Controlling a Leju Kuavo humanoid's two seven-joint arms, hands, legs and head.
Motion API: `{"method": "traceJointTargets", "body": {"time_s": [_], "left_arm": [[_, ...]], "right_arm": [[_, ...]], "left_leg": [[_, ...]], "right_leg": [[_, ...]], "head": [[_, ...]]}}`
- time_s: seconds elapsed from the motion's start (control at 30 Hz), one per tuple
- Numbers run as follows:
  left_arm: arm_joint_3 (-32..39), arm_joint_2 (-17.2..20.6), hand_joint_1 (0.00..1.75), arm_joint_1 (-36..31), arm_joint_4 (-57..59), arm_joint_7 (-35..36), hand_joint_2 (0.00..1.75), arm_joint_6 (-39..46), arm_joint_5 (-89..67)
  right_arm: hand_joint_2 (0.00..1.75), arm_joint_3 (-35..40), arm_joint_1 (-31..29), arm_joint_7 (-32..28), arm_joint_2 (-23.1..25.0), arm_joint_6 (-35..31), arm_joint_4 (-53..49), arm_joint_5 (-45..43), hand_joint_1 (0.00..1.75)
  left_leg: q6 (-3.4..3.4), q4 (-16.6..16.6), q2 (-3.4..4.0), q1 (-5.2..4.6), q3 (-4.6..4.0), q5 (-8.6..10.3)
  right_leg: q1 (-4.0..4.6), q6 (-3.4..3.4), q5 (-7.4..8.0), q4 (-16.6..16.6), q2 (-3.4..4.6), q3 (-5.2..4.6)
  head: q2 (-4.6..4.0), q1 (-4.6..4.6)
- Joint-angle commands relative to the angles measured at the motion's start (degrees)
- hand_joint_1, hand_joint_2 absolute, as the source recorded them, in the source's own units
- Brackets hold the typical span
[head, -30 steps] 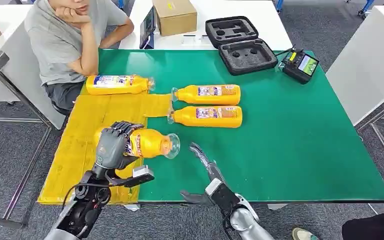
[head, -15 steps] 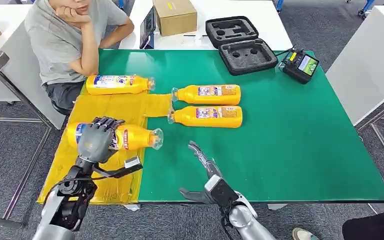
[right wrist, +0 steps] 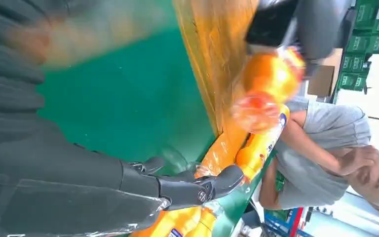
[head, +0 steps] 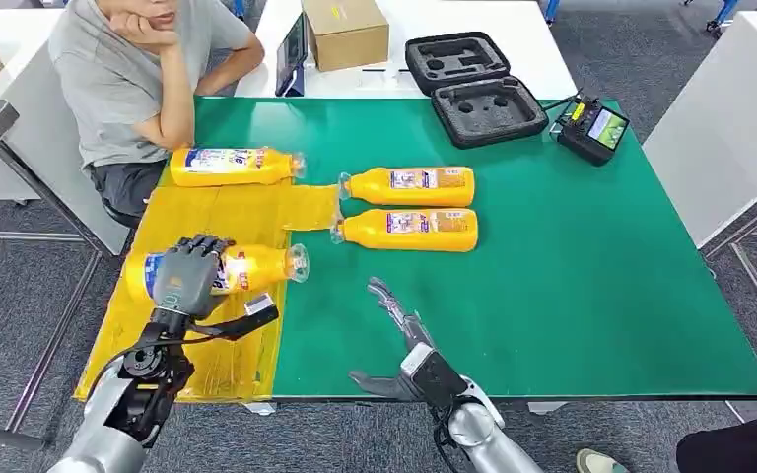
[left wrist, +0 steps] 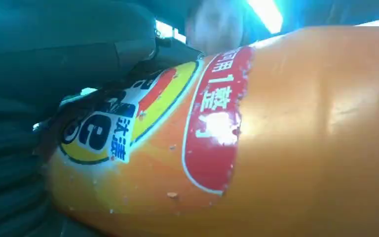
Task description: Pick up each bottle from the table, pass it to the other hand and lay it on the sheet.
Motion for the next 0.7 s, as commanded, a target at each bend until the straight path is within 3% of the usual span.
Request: {"method": "traceJointTargets", "body": {"time_s": [0.03,0.37,0.7], "left_arm": [[-3.1,3.7,1.75,-9.4,21.7,-2.8,1.75,-5.0,6.5],[-3.9,4.0,1.75,-10.9,25.1,-1.8,1.75,-9.5,7.6],[-4.8,4.5,1.75,-10.7,25.4,-3.2,1.75,-7.9,10.0]], "right_arm": [[1.75,0.9,-2.0,0.0,-0.5,0.8,3.4,-0.6,0.0],[1.75,1.1,-2.6,0.0,0.0,1.0,4.0,-1.0,0.0],[1.75,1.3,-3.3,0.0,0.2,1.0,4.4,-1.3,0.0]], "left_leg": [[-0.11,0.0,-0.07,0.07,0.31,-0.1],[-0.1,-0.1,0.09,0.02,0.36,-0.07],[-0.11,-0.1,0.1,0.02,0.57,0.01]], "right_leg": [[0.05,-0.1,-0.11,0.0,0.03,0.31],[0.01,-0.09,-0.04,0.0,0.18,0.33],[0.01,-0.07,0.01,0.0,0.18,0.55]], "head": [[0.0,0.02],[0.0,0.02],[0.0,0.02]]}}
